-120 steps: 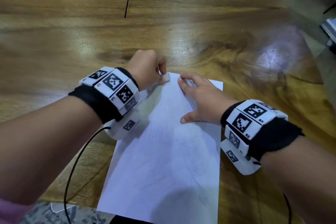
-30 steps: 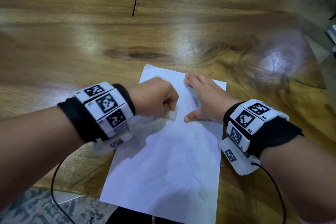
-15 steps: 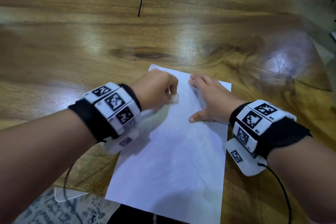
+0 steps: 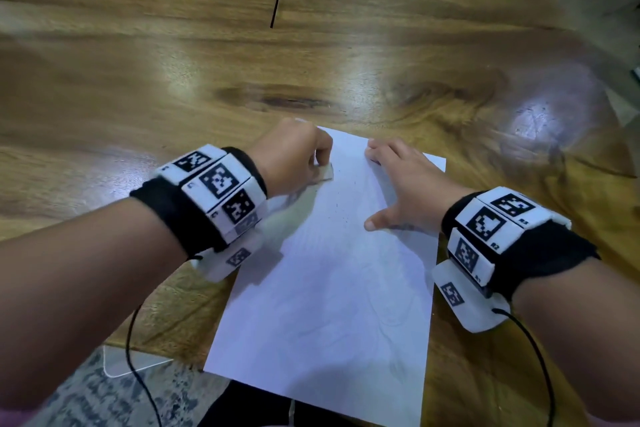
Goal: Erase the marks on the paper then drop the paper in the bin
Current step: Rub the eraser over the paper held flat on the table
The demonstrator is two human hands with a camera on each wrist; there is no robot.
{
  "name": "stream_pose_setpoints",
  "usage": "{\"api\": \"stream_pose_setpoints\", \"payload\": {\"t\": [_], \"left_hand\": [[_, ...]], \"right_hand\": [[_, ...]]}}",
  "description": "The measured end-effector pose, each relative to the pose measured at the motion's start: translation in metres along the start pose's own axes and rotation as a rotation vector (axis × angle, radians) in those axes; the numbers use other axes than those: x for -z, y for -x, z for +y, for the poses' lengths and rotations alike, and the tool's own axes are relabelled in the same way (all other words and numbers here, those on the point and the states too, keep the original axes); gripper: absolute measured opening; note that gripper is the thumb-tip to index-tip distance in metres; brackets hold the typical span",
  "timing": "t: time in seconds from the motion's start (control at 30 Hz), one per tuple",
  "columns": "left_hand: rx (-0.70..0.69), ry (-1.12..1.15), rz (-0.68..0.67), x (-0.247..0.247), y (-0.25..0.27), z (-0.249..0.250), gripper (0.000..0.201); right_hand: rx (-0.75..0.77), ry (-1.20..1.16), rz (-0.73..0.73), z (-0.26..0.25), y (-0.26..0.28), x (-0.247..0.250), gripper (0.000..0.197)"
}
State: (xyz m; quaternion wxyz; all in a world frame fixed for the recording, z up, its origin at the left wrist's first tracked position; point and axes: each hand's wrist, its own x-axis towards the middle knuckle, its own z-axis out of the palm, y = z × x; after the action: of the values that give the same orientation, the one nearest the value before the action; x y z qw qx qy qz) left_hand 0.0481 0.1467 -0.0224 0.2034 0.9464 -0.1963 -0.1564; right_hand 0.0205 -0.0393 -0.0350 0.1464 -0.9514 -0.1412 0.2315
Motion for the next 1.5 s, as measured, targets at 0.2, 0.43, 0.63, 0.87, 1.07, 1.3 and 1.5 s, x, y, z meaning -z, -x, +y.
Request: {"api": "stream_pose_setpoints", "payload": {"t": [0.2, 0.43, 0.63, 0.87, 1.07, 1.3, 1.5], "left_hand": [[-0.022, -0.005, -0.254, -0.012, 0.044, -0.002, 0.008], [0.029, 0.023, -0.033, 0.001, 0.006, 0.003, 0.007], [0.043, 0.028, -0.262, -0.004, 0.037, 0.002, 0.011], [0.067, 0.015, -0.05, -0.001, 0.017, 0.002, 0.003], [0.054, 0.006, -0.099, -0.005, 0.032, -0.005, 0.007], [0.083, 0.048, -0.024, 0.006, 0.022, -0.012, 0.013], [0.004, 0.028, -0.054, -0.007, 0.054, -0.014, 0.009]], "right_hand": [[-0.001, -0.001, -0.006, 0.001, 0.001, 0.0, 0.106], [-0.018, 0.002, -0.014, -0.001, 0.001, 0.001, 0.106], [-0.02, 0.0, -0.017, 0.0, 0.001, 0.001, 0.104], [-0.006, 0.004, -0.008, 0.002, 0.001, 0.0, 0.102], [0.022, 0.03, -0.068, -0.001, 0.004, -0.001, 0.096], [0.015, 0.211, -0.159, -0.011, 0.004, -0.002, 0.103], [0.013, 0.189, -0.159, -0.01, 0.005, -0.003, 0.102]]}}
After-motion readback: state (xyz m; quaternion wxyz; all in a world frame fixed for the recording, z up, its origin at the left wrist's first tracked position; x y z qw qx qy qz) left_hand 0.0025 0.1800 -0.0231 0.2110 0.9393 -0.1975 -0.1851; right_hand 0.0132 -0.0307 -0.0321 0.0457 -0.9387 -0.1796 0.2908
